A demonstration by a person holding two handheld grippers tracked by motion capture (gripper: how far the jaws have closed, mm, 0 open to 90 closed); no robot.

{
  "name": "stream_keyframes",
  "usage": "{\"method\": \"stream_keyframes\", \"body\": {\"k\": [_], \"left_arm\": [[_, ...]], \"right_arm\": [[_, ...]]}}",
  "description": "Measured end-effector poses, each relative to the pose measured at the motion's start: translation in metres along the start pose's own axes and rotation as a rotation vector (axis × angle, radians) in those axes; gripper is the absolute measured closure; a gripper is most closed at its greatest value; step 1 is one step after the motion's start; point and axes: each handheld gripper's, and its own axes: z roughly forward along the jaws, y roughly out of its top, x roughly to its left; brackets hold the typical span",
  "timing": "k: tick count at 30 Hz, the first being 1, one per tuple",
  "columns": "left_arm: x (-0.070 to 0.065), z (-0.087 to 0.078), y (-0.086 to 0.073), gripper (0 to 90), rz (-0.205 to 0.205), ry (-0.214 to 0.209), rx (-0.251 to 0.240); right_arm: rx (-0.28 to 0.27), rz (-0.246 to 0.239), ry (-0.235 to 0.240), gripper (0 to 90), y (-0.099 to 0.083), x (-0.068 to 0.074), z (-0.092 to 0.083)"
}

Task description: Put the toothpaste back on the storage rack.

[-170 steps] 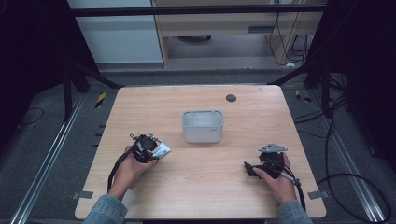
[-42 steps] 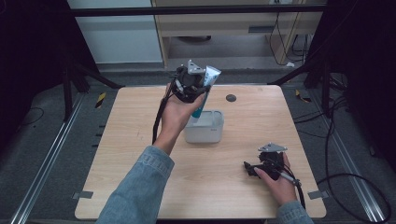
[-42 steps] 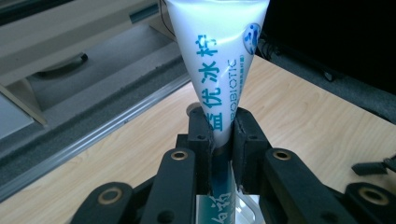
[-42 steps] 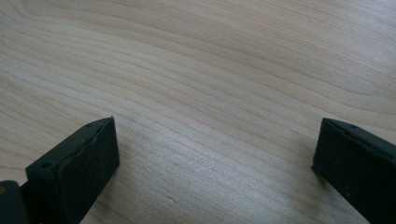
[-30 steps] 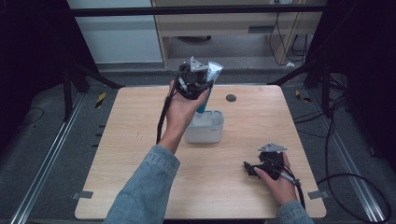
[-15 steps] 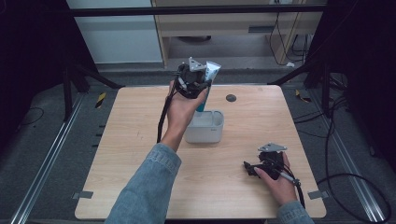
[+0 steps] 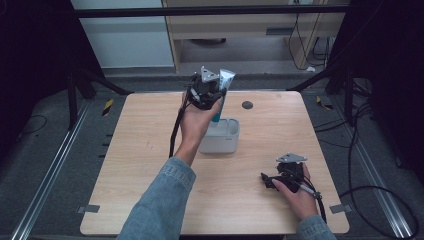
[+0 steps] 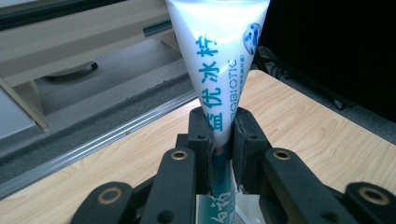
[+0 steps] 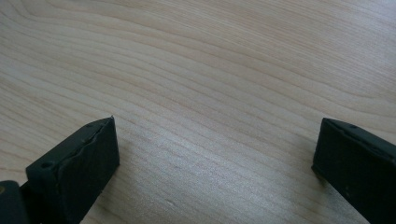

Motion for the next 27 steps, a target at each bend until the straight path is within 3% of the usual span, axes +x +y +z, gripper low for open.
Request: {"method": "stream_keyframes", "body": {"k": [5,27], "left_arm": [[0.000,0.005,-0.011,79.0,-0.011,-0.008,-0.013],[0.000,0.018,-0.046,78.9,-0.013,-0.026,0.028]], "right_arm": [[0.001,-0.002,0.001,0.6,0.000,0.000,0.000],[0.000,0.000,0.003,0.6,0.000,0.000,0.000]]}}
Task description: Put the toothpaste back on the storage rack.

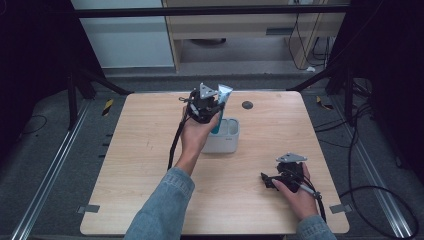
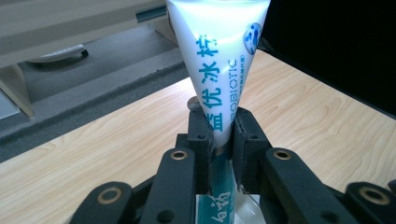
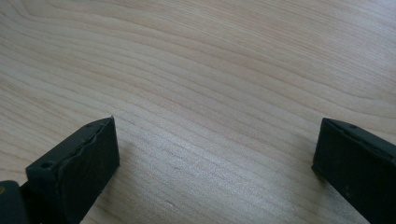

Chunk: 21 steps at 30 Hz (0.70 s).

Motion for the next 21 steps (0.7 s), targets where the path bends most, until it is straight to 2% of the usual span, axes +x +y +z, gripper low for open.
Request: {"method": "stream_keyframes", "body": {"k": [16,21], "left_arm": [[0.005,0.005,-0.019,78.8,-0.030,-0.006,0.016],[0.006,0.005,-0.023,78.8,-0.024,-0.005,0.020]], "right_arm": [[0.000,0.003,0.001,0.6,0.000,0.000,0.000],[0.000,0.003,0.001,0.6,0.000,0.000,0.000]]}}
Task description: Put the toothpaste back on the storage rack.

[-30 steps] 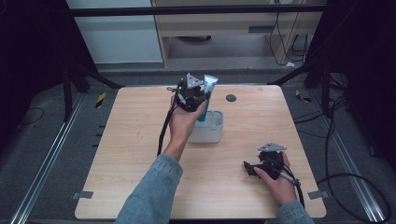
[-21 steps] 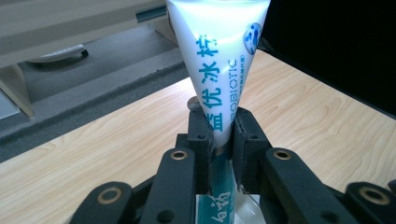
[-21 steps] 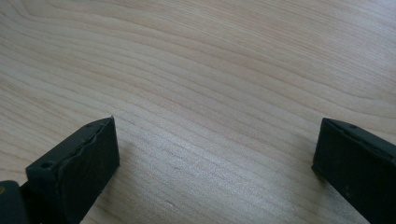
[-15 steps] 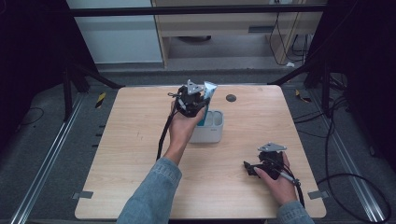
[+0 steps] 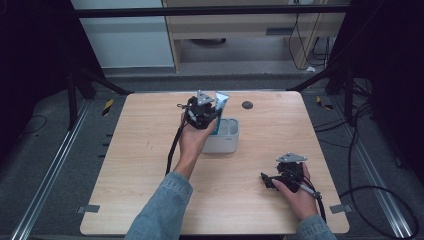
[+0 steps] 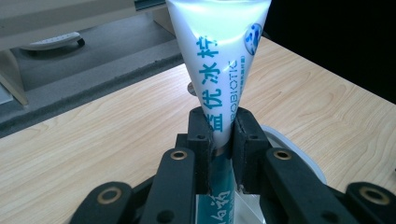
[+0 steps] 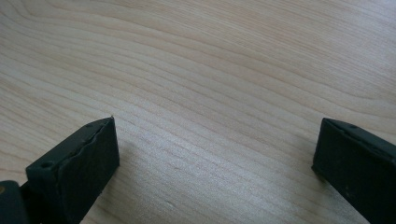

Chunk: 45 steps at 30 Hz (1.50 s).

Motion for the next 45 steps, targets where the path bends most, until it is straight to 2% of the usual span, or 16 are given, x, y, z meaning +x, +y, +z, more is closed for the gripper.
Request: {"method": "stream_keyframes", "body": {"k": [19,45], "left_arm": [[-0.001,0.006,-0.015,78.7,0.011,-0.005,0.028],[-0.004,0.012,-0.024,78.6,0.026,-0.021,0.075]], "right_arm": [[0.001,0.001,0.000,0.6,0.000,0.000,0.000],[0.001,0.001,0.000,0.6,0.000,0.000,0.000]]}}
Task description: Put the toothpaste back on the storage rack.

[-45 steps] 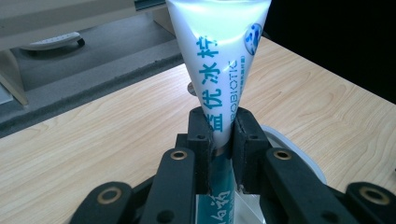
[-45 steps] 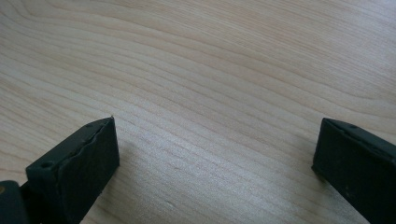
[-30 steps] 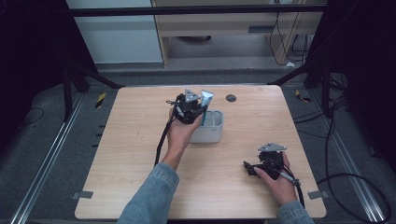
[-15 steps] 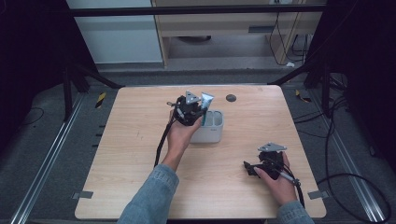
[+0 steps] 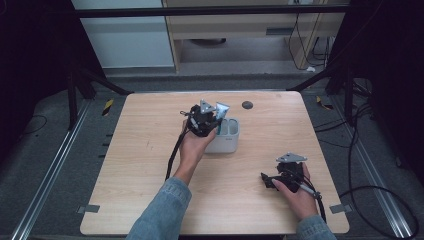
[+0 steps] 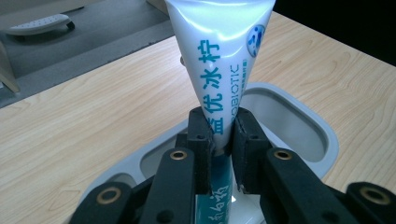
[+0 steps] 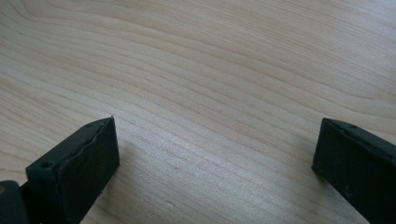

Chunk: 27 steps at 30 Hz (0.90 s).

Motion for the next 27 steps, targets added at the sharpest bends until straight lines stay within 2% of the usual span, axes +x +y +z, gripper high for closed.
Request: {"method": "stream_keyframes", "body": {"k": [21,27], "left_arm": [[-0.0031,0.0064,0.0039,77.7,0.003,-0.009,0.018],[-0.0060,0.0083,0.0051,77.5,0.023,-0.009,0.028]], "right_arm": [[0.000,0.000,0.000,0.6,0.0000,0.0000,0.0000],[0.000,-0.001,0.000,0.6,0.0000,-0.0001,0.0000]]}}
